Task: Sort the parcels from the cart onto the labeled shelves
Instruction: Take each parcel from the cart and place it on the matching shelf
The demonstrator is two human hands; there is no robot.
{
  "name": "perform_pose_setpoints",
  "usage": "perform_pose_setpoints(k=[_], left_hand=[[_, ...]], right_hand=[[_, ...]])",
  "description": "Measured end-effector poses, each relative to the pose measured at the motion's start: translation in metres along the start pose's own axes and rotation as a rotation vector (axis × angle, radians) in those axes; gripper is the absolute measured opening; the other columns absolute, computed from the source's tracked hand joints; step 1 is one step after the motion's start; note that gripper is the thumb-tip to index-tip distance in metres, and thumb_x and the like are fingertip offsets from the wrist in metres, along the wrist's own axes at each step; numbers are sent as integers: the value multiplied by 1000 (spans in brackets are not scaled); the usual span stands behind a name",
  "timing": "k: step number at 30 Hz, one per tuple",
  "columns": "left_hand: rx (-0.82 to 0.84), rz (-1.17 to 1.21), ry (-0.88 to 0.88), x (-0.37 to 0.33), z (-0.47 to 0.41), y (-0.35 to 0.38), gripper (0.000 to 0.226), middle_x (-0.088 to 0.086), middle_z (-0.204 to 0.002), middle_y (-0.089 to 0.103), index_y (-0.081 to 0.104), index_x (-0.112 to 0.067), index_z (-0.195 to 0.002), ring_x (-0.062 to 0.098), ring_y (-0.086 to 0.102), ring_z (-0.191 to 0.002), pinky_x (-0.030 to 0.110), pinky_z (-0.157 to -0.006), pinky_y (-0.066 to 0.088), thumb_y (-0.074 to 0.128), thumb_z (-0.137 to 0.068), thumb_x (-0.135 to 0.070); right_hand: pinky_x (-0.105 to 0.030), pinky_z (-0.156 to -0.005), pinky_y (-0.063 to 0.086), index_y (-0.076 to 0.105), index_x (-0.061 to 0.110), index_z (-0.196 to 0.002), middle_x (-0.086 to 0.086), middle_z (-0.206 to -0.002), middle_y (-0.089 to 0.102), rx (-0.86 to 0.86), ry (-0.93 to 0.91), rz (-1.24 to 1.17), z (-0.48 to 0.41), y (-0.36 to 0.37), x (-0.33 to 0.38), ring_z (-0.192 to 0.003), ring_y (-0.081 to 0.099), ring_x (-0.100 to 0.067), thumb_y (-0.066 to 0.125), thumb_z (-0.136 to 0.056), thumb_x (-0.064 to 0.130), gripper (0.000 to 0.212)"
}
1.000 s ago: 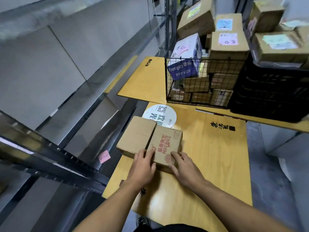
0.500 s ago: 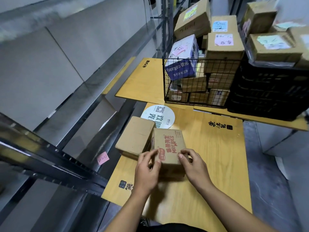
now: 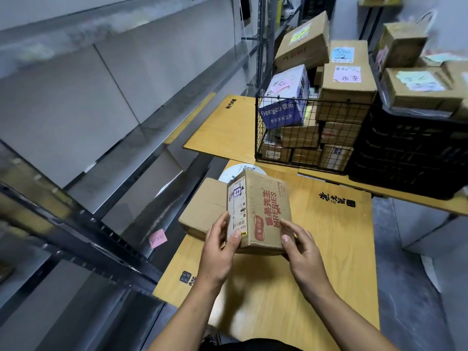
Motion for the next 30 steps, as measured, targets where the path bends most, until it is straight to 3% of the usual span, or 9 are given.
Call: perform_pose_setpoints(k=[4,7,9,13,17,21,25,28,30], left_hand=[[-11,-65,86,-9,6,-4,62,-4,-134,49,50,-34,-136,2,54,-121,34,-99,52,73,-80,-48],[-44,-118,163,-18,12,-3,50,-5,-128,46,51,-28,-132,-12,50,-114,12,-93,47,71,-88,-16],[-56,-169,193,-20,15,-2,51,-5,-126,45,51,-32,-129,-13,49,-112,9,-90,45,70,-87,-9],[-72,-210,203,-23,22,-4,54,-5,-125,44,49,-41,-126,-10,48,-112,16,-87,51,76,-83,-19],[-132,-244,243,-34,31,-15,62,-12,-128,42,51,-34,-134,-4,48,-118,34,-92,54,73,-76,-34],[-194,-233,272,-44,42,-32,67,-13,-136,46,49,-32,-137,1,48,-125,28,-96,52,75,-76,-30],[-256,-238,272,-45,58,-55,66,-19,-132,50,47,-38,-136,6,52,-124,27,-96,50,75,-77,-28],[-320,-270,275,-46,81,-74,64,-35,-130,46,44,-46,-131,-4,50,-122,11,-92,45,74,-78,-26],[-379,-276,263,-44,99,-89,64,-38,-129,45,44,-53,-127,-8,49,-121,8,-91,43,74,-78,-26]], right_hand=[[-48,-105,50,65,48,-117,10,-132,61,53,10,8,0,5,5,-123,59,-10,61,-99,16,36],[-42,-103,51,60,50,-116,13,-130,63,56,4,45,1,8,12,-120,58,-3,64,-88,44,29],[-44,-104,50,59,49,-118,14,-129,63,90,4,43,3,12,16,-122,56,-2,63,-83,55,36],[-54,-104,48,52,41,-129,23,-125,63,211,56,-77,9,24,27,-123,57,-4,69,-77,58,58],[-58,-102,49,47,39,-134,27,-127,60,247,-8,-77,3,34,45,-126,54,-1,73,-80,37,60],[-52,-107,47,45,40,-136,27,-131,57,318,-72,-66,4,51,59,-130,51,-1,71,-81,26,62],[-54,-105,48,47,45,-132,23,-132,57,394,-93,-93,11,74,64,-130,54,-10,78,-76,36,65],[-56,-99,52,48,55,-124,26,-126,59,477,-64,-103,23,94,64,-126,57,-11,80,-71,41,64],[-55,-99,52,47,54,-123,28,-122,60,526,-66,-101,35,110,65,-123,58,-7,81,-75,31,63]])
Point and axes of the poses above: each hand's wrist, its own z-axis away from the middle knuckle, its own y-axis out of the palm, x = y × z, the point moved 3 cm from there along -z, towards the middle knuckle
